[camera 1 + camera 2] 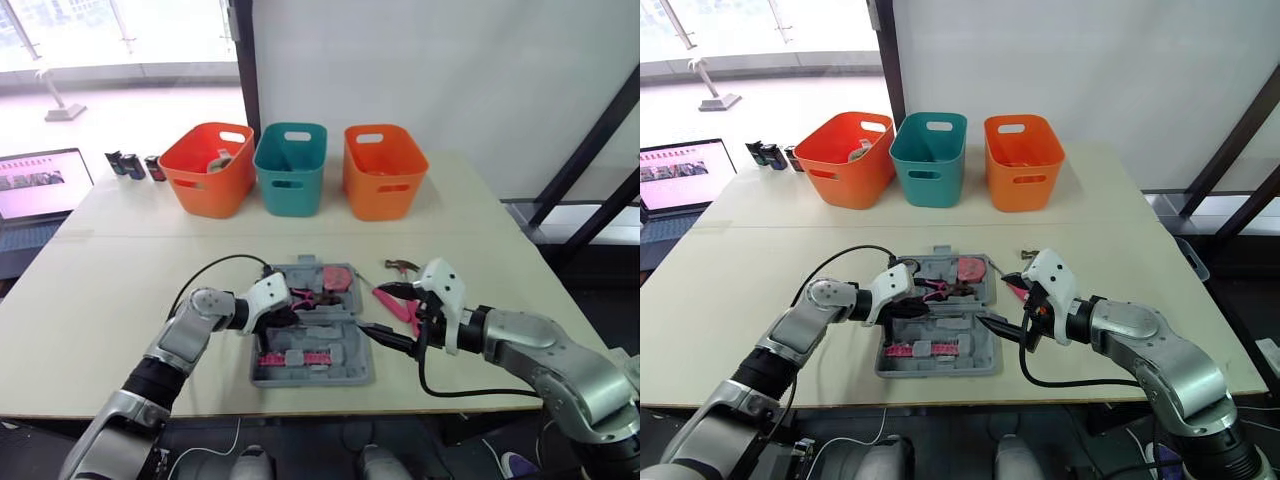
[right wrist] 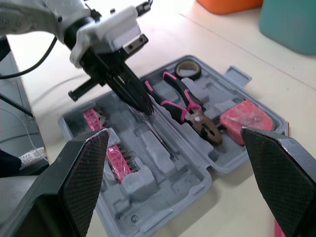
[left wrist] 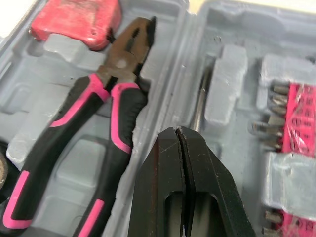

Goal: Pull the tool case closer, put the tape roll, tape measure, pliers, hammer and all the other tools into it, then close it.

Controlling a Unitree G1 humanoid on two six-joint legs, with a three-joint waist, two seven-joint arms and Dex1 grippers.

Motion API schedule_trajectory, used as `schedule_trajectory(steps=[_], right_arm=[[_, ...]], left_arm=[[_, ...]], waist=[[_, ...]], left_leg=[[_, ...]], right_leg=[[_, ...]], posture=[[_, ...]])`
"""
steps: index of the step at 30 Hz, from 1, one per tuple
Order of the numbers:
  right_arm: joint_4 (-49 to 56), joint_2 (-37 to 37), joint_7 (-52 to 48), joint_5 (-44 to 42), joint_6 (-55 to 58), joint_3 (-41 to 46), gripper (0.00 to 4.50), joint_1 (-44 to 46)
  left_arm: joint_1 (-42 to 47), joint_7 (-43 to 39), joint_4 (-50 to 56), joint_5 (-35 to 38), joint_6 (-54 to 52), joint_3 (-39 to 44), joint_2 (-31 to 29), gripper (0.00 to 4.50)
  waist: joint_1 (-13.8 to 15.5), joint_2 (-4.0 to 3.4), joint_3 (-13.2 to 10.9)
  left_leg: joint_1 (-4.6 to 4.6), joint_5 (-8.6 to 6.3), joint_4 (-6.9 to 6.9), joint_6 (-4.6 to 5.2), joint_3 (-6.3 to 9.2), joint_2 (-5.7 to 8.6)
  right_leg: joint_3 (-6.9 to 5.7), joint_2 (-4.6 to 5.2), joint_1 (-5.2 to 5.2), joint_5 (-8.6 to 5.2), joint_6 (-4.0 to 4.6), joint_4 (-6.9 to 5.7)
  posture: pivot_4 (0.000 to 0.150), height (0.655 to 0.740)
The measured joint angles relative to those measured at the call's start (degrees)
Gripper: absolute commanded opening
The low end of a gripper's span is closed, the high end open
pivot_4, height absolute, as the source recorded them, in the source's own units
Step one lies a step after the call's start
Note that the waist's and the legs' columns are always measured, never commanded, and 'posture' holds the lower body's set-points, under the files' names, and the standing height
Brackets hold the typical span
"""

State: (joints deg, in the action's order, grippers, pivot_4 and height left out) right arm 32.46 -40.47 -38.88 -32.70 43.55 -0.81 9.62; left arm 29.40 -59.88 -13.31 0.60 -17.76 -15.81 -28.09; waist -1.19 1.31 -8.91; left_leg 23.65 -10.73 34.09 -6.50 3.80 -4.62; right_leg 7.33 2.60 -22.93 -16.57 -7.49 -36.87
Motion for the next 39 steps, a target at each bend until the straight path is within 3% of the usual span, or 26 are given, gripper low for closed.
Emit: schedule_trajectory(steps=[13,28,39], right_arm=[[-0.1,0.0,0.0,0.0,0.0,0.0,4.5,0.1],[-0.1,0.0,-0.2,0.5,0.0,0.0,4.5,0.5],[-0.1,0.1,0.1,0.6,0.0,-0.1,4.5,0.5]], left_arm=[[-0.6,-4.9,8.9,4.6,-5.7,3.6,-9.0,0.04],[-2.8,-5.7,9.0,4.5,-5.7,2.7,-9.5,0.04],[0.0,-5.5,5.1,0.3,-5.7,-4.3,-8.0,0.04]], waist=[[-0.1,0.04,-0.5],[0.0,0.09,-0.6],[0.2,0.09,-0.6]], left_leg=[[0.53,0.0,0.01,0.01,0.02,0.0],[0.63,0.0,0.07,0.01,0.02,0.0],[0.63,0.01,0.1,0.01,0.02,0.01]], right_leg=[[0.0,-0.02,-0.48,-0.03,-0.07,-0.08],[0.0,-0.02,-0.56,-0.02,-0.06,-0.09],[0.0,-0.02,-0.55,-0.02,-0.06,-0.09]], posture=[[0.15,0.74],[0.15,0.74],[0.15,0.74]])
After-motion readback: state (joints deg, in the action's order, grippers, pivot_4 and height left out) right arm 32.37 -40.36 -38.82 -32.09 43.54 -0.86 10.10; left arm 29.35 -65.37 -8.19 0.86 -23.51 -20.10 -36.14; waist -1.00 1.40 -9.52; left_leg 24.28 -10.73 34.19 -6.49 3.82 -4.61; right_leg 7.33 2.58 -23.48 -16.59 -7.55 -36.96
